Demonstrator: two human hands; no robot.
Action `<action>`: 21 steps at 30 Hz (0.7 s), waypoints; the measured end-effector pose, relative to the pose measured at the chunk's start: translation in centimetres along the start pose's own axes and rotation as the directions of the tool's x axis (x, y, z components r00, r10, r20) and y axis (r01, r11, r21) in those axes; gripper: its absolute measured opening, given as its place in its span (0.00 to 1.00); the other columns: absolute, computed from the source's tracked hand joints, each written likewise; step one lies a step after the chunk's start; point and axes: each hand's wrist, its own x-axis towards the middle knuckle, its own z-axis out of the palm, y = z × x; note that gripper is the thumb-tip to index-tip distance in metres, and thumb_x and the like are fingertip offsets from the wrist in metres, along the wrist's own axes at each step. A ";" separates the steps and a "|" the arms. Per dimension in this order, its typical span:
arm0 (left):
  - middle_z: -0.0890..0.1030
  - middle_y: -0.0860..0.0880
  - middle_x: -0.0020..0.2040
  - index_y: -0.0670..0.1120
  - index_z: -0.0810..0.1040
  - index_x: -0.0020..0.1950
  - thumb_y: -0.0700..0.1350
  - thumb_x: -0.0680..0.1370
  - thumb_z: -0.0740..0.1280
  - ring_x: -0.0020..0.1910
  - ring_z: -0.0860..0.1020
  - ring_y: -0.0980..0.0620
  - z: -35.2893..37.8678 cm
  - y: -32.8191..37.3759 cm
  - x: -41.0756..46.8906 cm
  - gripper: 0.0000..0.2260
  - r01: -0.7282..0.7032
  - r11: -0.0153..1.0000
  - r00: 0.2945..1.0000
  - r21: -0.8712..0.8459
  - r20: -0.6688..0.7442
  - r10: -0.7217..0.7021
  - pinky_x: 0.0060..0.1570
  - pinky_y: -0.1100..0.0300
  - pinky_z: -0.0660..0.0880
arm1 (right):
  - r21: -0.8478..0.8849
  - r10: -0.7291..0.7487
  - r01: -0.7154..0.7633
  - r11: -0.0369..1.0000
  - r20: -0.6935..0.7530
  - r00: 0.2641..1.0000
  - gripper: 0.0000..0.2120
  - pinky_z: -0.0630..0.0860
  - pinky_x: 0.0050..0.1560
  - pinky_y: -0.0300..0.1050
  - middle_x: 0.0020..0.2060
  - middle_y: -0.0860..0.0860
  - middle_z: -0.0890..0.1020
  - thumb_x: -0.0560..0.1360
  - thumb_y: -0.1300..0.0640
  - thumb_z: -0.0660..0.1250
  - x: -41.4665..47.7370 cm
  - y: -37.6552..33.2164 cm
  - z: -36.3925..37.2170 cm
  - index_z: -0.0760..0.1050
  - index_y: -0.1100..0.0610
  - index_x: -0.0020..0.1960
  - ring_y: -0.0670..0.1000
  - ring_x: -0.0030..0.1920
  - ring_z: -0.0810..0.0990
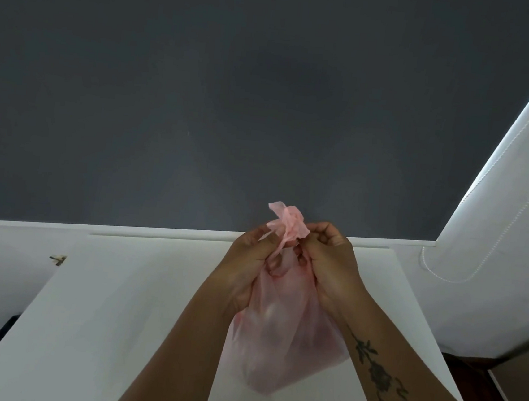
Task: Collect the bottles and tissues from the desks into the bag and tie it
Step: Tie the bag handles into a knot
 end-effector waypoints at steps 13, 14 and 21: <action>0.78 0.47 0.36 0.48 0.76 0.56 0.54 0.74 0.72 0.28 0.71 0.53 1.2 0.0 0.4 0.15 0.020 0.983 0.975 0.180 -0.220 0.020 0.28 0.60 0.70 | -0.160 -0.096 0.123 0.979 0.162 0.982 0.17 0.82 0.50 0.53 0.45 0.50 0.85 0.74 0.36 0.65 -0.8 -0.9 -0.8 0.81 0.49 0.48 0.51 0.46 0.85; 0.78 0.48 0.37 0.48 0.76 0.55 0.55 0.75 0.71 0.29 0.71 0.53 1.2 -0.1 0.4 0.14 -0.002 0.969 0.973 0.246 -0.224 0.058 0.29 0.60 0.70 | -0.193 -0.125 0.147 0.970 0.120 0.985 0.17 0.83 0.49 0.52 0.44 0.50 0.85 0.75 0.36 0.64 -0.7 -0.9 -0.8 0.80 0.49 0.47 0.50 0.44 0.85; 0.73 0.54 0.34 0.49 0.69 0.43 0.56 0.83 0.55 0.33 0.72 0.55 1.6 -0.4 0.3 0.14 -0.173 0.718 0.835 0.674 -0.287 0.470 0.35 0.59 0.71 | -0.286 -0.323 0.280 0.916 -0.115 0.939 0.15 0.80 0.36 0.41 0.40 0.48 0.82 0.80 0.42 0.58 -0.7 0.0 0.8 0.75 0.50 0.47 0.48 0.38 0.82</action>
